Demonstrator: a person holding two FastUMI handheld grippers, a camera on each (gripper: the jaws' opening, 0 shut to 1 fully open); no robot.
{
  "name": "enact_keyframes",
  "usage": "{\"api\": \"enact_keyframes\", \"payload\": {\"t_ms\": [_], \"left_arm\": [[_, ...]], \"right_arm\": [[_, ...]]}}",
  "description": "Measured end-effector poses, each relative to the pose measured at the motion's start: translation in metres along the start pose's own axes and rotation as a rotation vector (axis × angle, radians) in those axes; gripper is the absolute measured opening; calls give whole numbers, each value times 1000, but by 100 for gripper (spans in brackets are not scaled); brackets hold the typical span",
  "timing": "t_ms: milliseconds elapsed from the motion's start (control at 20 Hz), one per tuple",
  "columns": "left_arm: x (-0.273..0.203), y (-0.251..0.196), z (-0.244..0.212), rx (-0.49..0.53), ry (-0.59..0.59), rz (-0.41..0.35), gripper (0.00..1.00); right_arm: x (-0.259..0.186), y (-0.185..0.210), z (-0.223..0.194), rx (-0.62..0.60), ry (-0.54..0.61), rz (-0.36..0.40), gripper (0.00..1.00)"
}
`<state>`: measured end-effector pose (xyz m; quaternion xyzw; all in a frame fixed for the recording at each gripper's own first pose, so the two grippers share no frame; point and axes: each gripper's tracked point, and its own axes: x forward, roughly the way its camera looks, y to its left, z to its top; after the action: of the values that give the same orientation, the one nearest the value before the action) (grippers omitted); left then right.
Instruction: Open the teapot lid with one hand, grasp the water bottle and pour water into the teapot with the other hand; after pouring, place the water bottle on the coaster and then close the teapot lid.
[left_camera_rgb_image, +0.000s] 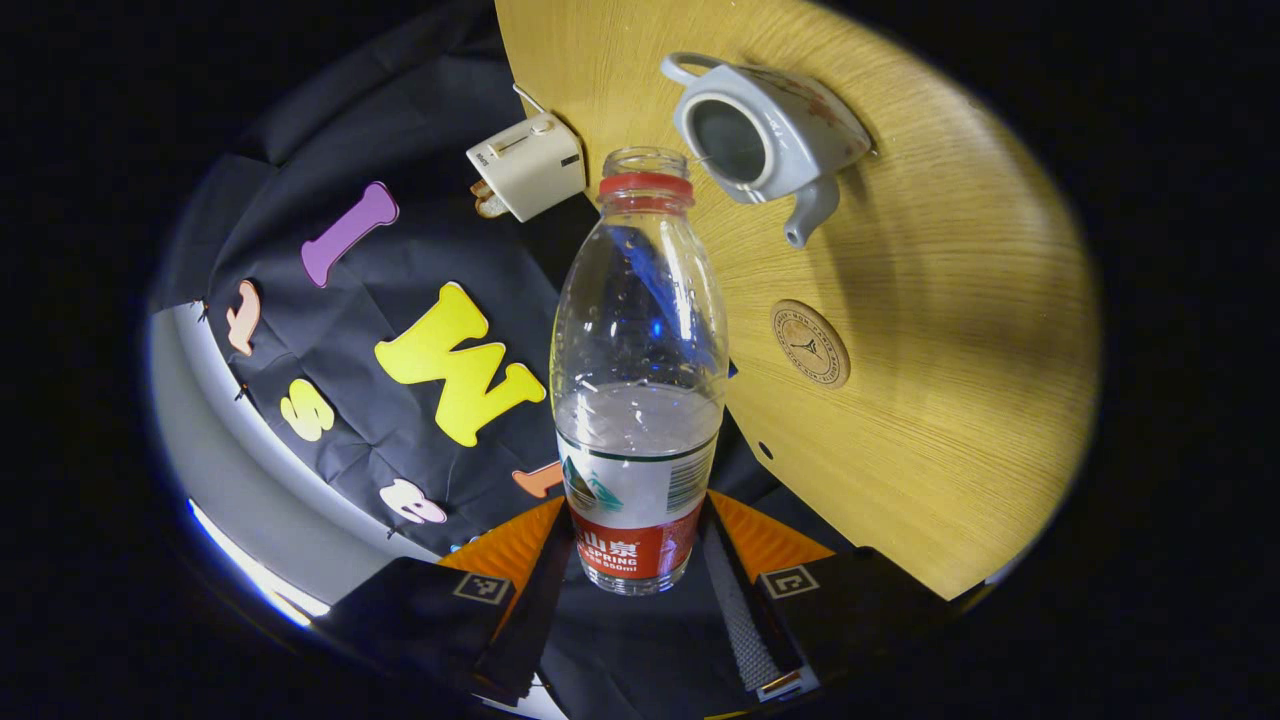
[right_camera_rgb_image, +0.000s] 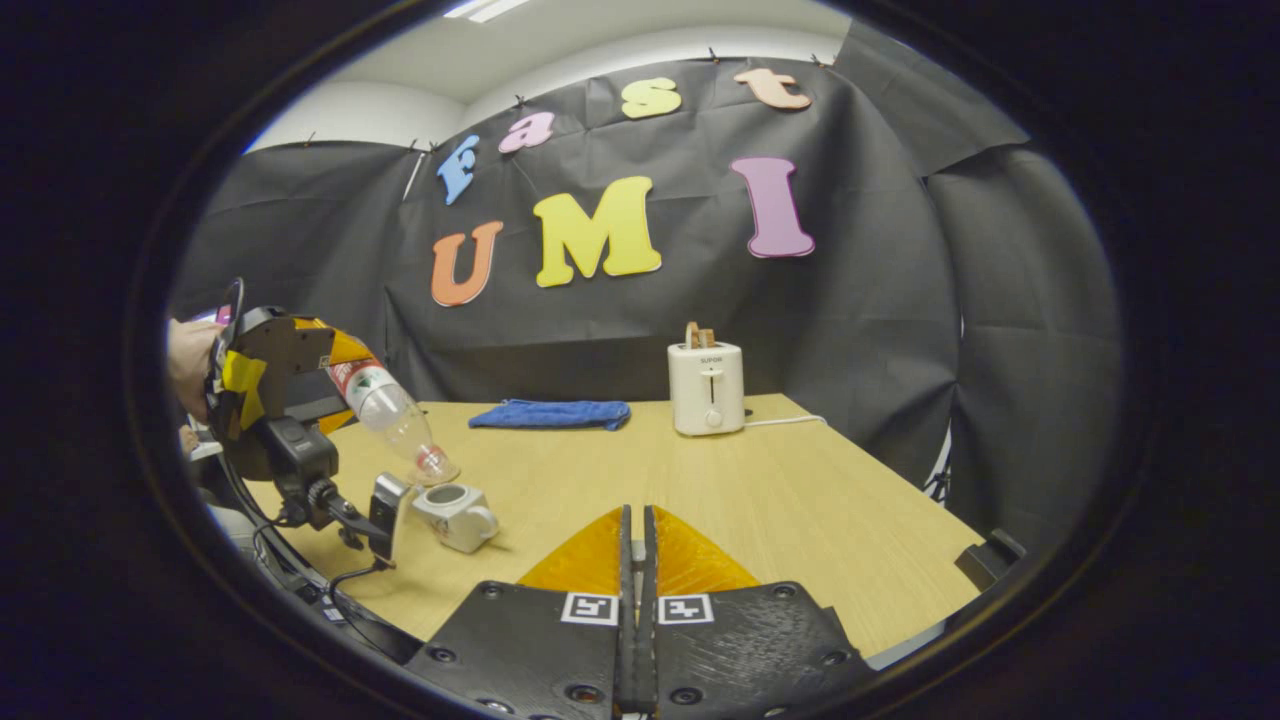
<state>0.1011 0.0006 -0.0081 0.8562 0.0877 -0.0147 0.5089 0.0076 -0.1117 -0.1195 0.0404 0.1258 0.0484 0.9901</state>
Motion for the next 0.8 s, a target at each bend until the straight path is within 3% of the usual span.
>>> {"api": "enact_keyframes", "payload": {"t_ms": [150,300,500,650,800], "left_arm": [[2,-5,-3,-30,-5,-2,75],[2,-12,-4,-123,-27,-1,75],[-6,-33,-3,-424,-70,-44,75],[-7,-55,2,-717,-93,-143,77],[-18,-62,-5,-979,-87,-173,75]], "right_arm": [[-1,-1,2,5,-3,-9,0],[-3,3,3,4,-2,-8,0],[-3,13,10,2,-5,0,0],[-5,26,15,9,-6,21,0],[-7,33,20,0,-7,29,0]]}}
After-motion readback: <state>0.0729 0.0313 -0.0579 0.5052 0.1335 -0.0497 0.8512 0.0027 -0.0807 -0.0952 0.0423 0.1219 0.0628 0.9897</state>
